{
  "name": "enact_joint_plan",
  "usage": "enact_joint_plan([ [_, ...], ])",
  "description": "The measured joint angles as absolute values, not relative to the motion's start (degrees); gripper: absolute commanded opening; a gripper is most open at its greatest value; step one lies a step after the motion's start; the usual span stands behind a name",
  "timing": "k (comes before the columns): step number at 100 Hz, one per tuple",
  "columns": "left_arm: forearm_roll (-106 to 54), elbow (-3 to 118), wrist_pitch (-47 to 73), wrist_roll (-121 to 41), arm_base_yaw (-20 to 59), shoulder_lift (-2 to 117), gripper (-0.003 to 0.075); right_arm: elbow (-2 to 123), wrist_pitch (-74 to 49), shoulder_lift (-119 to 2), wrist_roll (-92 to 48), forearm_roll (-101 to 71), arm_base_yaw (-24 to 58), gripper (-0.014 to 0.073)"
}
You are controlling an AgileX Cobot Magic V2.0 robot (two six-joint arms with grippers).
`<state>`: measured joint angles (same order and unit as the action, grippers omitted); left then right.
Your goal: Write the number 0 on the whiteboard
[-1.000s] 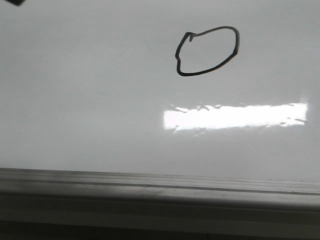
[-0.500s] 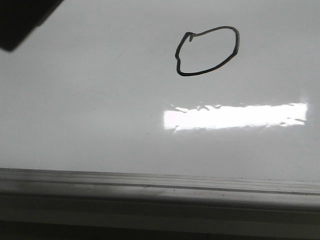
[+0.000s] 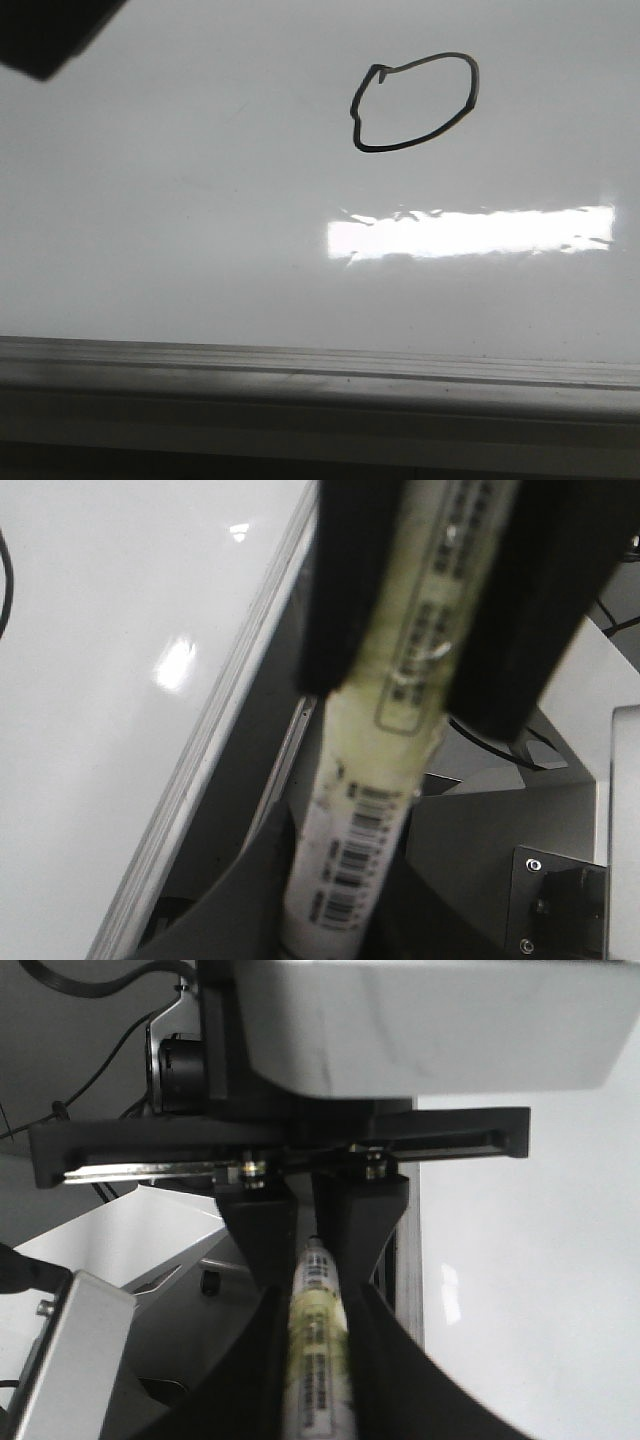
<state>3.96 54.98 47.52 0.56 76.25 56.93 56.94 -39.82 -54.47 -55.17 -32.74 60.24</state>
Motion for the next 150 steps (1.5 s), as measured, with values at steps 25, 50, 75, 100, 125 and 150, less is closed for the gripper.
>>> enact_joint_plan([
  [25,3.96,54.98,47.28,0.56,76.25,56.93,0.0057,56.97,-40.37,-54.70,-55.17,-32.74,60.24,-0.0041],
  [50,4.39,54.87,47.86,1.12,76.25,56.93,0.0370,57.07,-41.94,-55.13,-55.17,-33.70,60.24,-0.0041],
  [75,5.03,54.87,47.86,1.26,76.25,56.93,0.0368,57.07,-42.56,-55.28,-55.21,-33.96,60.24,-0.0041],
  [100,5.17,54.76,47.99,1.26,76.25,56.93,0.0368,57.31,-42.56,-57.78,-55.21,-34.53,60.24,-0.0041],
  [125,5.07,54.76,48.68,1.30,76.25,57.06,0.0231,57.31,-42.08,-58.52,-55.21,-34.76,60.24,-0.0041],
  [150,4.38,54.76,48.89,1.14,76.25,57.06,-0.0019,57.31,-40.26,-58.70,-55.21,-33.80,60.24,-0.0041],
])
